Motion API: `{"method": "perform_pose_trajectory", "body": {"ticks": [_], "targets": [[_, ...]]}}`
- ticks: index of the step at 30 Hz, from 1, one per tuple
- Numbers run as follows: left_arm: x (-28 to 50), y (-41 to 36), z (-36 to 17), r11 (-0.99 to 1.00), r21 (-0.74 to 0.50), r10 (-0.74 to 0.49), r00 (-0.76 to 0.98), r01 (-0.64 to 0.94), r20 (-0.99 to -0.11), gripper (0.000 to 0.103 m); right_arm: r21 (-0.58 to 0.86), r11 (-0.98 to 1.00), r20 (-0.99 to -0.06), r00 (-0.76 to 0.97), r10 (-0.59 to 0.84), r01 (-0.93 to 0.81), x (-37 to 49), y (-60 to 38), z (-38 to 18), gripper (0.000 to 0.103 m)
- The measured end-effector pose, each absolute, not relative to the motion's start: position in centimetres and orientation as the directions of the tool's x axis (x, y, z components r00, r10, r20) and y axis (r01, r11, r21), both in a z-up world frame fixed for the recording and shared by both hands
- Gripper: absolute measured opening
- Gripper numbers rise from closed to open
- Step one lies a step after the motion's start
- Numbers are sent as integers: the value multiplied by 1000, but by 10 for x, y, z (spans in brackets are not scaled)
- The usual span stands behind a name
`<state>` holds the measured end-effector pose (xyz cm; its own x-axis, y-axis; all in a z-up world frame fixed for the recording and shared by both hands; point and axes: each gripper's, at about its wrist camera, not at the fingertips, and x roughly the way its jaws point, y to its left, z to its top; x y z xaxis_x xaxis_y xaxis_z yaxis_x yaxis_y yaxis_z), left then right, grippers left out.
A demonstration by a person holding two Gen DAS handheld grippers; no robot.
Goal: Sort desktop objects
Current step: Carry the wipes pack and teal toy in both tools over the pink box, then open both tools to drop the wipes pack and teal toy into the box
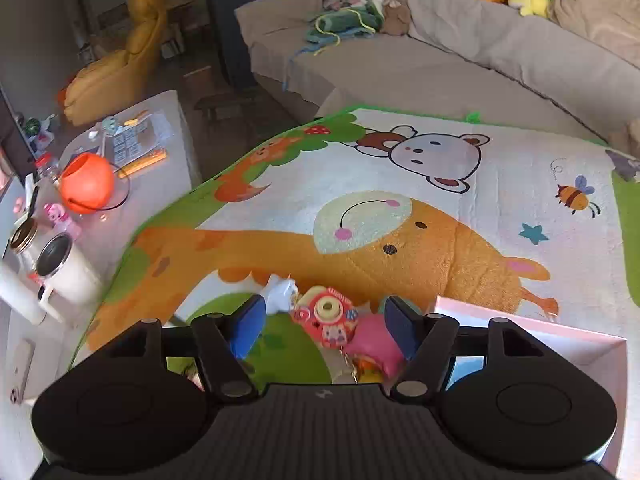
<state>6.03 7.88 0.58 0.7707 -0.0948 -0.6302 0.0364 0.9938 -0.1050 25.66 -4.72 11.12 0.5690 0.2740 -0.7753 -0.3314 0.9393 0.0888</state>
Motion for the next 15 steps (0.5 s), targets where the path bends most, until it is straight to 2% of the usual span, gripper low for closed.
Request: {"method": "perform_pose_trajectory", "body": {"ticks": [1, 3, 4, 5, 9, 15], "targets": [[62, 81, 5, 992, -121, -103, 768, 33, -633, 103, 78, 950, -781, 574, 246, -302, 271, -42, 102, 66], [62, 84, 5, 989, -147, -118, 769, 32, -628, 103, 40, 964, -794, 577, 190, -261, 295, -35, 86, 50], [62, 84, 5, 988, -152, -122, 770, 32, -626, 103, 21, 970, -803, 575, 160, -241, 306, -34, 77, 38], [62, 85, 5, 987, -158, -125, 772, 32, -623, 103, 4, 976, -812, 569, 131, -218, 316, -33, 69, 32], [62, 89, 5, 982, -188, -143, 776, 31, -615, 103, 28, 986, -848, 519, 112, -166, 335, -41, 43, 31], [61, 90, 4, 979, -201, -150, 778, 31, -610, 103, 69, 964, -860, 474, 187, -256, 317, -29, 43, 32]]}}
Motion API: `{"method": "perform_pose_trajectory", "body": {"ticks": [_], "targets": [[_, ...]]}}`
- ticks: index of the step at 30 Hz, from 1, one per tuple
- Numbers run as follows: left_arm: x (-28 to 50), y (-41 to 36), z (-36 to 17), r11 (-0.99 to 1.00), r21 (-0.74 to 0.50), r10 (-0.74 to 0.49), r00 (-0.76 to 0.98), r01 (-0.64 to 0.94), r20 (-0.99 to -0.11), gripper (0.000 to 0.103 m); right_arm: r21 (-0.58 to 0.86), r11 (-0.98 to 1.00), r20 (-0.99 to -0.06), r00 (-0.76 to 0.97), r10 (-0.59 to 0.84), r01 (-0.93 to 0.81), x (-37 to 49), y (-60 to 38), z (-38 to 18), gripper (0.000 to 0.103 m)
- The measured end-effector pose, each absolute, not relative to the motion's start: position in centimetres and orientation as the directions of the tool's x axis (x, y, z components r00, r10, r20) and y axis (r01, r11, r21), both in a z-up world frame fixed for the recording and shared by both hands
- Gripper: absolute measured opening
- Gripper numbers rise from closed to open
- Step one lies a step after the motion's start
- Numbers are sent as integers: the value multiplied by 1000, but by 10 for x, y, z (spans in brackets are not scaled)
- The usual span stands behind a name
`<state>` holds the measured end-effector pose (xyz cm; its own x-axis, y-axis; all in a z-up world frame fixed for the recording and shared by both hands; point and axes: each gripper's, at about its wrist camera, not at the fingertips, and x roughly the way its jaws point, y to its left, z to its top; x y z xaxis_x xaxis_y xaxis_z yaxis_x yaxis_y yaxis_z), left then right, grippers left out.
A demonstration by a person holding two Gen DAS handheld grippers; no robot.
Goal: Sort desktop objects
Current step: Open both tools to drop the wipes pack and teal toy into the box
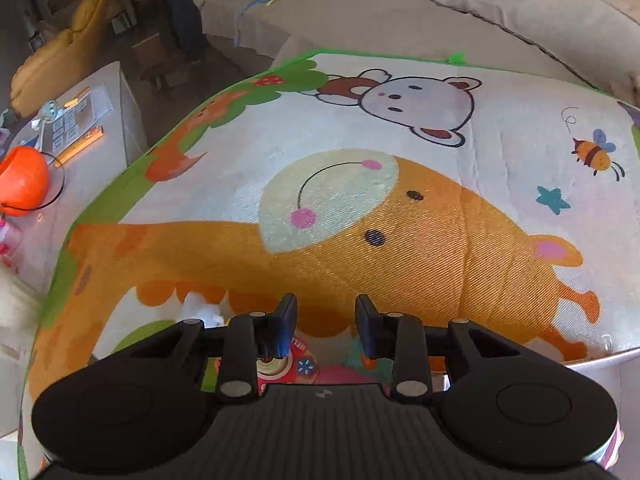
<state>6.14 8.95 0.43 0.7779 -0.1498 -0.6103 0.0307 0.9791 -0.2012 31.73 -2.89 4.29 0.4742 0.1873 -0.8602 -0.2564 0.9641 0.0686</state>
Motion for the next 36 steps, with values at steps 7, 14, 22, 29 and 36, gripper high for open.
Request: {"method": "perform_pose_trajectory", "body": {"ticks": [7, 14, 22, 29, 36], "targets": [[59, 91, 5, 977, -212, -157, 779, 31, -607, 103, 115, 890, -904, 324, 277, -440, 257, -5, 48, 32], [60, 94, 5, 971, -236, -173, 780, 34, -601, 103, -25, 843, -825, 487, 286, -538, 186, -26, 105, 48], [59, 95, 5, 970, -240, -176, 781, 34, -600, 103, -188, 966, -707, 707, -10, -175, 137, -151, 125, 53], [59, 93, 5, 977, -214, -153, 781, 26, -606, 103, -74, 997, -771, 633, -67, 15, 112, -204, 88, 50], [58, 96, 8, 980, -199, -116, 779, -11, -616, 103, -47, 995, -758, 652, 20, -86, 74, -192, 89, 47]]}}
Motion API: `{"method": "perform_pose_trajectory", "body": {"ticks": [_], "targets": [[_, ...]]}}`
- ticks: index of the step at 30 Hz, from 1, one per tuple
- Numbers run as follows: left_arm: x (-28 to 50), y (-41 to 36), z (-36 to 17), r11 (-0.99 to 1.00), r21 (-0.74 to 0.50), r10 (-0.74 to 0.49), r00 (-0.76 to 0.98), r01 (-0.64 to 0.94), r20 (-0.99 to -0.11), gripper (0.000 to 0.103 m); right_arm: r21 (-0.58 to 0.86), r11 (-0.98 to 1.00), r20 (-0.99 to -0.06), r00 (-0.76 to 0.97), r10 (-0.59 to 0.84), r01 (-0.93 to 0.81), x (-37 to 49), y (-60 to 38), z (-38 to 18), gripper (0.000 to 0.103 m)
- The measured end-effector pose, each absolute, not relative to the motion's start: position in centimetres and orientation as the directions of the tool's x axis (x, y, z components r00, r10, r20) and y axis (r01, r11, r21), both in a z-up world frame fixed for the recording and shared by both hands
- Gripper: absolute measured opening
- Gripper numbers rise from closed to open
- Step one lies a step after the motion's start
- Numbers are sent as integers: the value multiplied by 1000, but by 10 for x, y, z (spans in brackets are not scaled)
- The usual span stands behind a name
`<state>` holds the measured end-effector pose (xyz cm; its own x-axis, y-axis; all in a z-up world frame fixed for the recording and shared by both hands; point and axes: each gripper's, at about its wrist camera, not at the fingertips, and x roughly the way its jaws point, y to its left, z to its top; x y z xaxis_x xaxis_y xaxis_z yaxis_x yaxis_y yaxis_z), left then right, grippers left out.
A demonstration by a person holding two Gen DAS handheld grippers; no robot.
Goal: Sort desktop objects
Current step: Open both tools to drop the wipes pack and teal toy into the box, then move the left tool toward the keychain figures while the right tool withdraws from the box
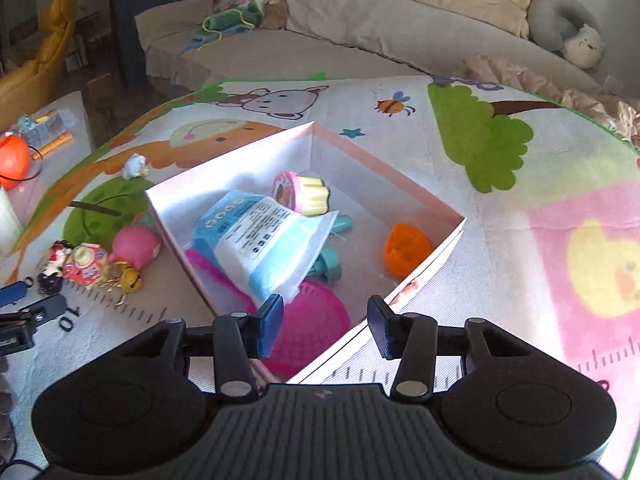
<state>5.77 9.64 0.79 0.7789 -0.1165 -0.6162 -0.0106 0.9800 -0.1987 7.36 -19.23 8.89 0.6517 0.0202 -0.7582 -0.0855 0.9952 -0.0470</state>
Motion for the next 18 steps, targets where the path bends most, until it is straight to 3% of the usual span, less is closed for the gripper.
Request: {"method": "perform_pose_trajectory", "body": {"ticks": [2, 5, 10, 16, 18], "targets": [[58, 98, 9, 985, -174, -98, 774, -17, -626, 103, -35, 994, -751, 659, 43, -105, 64, -186, 89, 47], [57, 102, 11, 987, -158, -77, 772, -30, -631, 103, -29, 986, -732, 675, 91, -164, 56, -169, 87, 27], [52, 107, 12, 991, -125, -45, 772, -45, -634, 103, 110, 953, -745, 612, 266, -281, 68, -134, 76, 27], [46, 104, 9, 993, -117, -64, 779, -11, -623, 103, 100, 926, -707, 629, 324, -364, 85, -102, 82, 24], [48, 101, 7, 994, -106, -57, 775, -13, -630, 103, 111, 907, -683, 632, 367, -407, 96, -94, 99, 34]]}}
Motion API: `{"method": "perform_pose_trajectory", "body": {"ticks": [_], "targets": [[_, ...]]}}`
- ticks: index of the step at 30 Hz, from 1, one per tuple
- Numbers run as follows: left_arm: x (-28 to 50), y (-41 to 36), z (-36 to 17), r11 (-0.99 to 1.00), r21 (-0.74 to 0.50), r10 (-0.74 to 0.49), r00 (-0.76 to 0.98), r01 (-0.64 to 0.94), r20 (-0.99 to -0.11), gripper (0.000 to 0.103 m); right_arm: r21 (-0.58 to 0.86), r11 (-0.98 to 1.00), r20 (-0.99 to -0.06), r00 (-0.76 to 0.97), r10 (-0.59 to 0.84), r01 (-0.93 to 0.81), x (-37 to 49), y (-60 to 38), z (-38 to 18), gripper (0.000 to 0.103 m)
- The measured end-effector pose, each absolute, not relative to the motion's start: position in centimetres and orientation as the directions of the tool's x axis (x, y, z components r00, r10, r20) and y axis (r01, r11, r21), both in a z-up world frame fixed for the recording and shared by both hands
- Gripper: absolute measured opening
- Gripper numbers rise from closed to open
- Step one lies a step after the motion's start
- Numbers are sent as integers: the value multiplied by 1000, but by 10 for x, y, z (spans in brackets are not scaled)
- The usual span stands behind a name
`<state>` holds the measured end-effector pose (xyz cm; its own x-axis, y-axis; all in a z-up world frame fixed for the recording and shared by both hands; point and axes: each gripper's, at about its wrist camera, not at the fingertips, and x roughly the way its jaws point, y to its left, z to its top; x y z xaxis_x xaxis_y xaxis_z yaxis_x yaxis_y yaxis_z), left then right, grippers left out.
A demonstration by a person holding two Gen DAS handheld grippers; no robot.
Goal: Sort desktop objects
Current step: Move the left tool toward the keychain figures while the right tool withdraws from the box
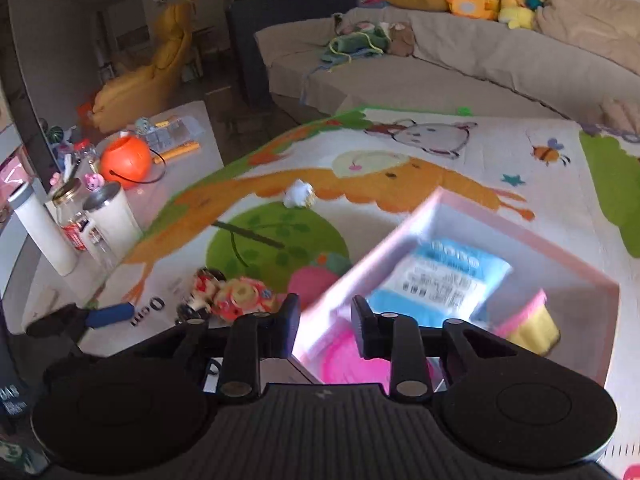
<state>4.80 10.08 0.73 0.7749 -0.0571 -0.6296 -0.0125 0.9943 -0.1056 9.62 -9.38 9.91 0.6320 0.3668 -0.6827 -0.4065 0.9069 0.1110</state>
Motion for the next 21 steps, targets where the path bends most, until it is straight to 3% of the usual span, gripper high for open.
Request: {"method": "perform_pose_trajectory", "body": {"ticks": [3, 5, 9, 12, 13, 14, 18, 19, 21], "targets": [[47, 96, 7, 997, -83, -49, 781, -4, -622, 103, 127, 890, -678, 617, 400, -437, 131, -73, 116, 44], [47, 95, 7, 997, -79, -46, 781, -4, -622, 103, 176, 878, -697, 573, 431, -446, 167, -55, 117, 68], [49, 100, 6, 994, -108, -61, 773, -9, -631, 103, 273, 889, -760, 483, 434, -368, 241, -13, 91, 75], [48, 102, 6, 992, -124, -71, 775, -9, -627, 103, 222, 926, -811, 469, 349, -305, 280, 15, 57, 74], [48, 103, 6, 992, -129, -74, 777, -9, -625, 103, 193, 936, -828, 463, 316, -294, 288, 21, 47, 63], [48, 104, 6, 991, -134, -78, 778, -9, -623, 103, 174, 940, -843, 449, 297, -294, 292, 26, 39, 39], [48, 107, 6, 987, -158, -92, 779, -8, -621, 103, 170, 922, -838, 442, 321, -346, 273, 23, 42, 31], [48, 107, 7, 987, -160, -94, 779, -8, -620, 103, 163, 910, -833, 441, 334, -380, 260, 20, 50, 12], [47, 108, 7, 986, -164, -98, 778, -6, -620, 103, 192, 881, -829, 409, 382, -433, 234, 11, 66, 7]]}}
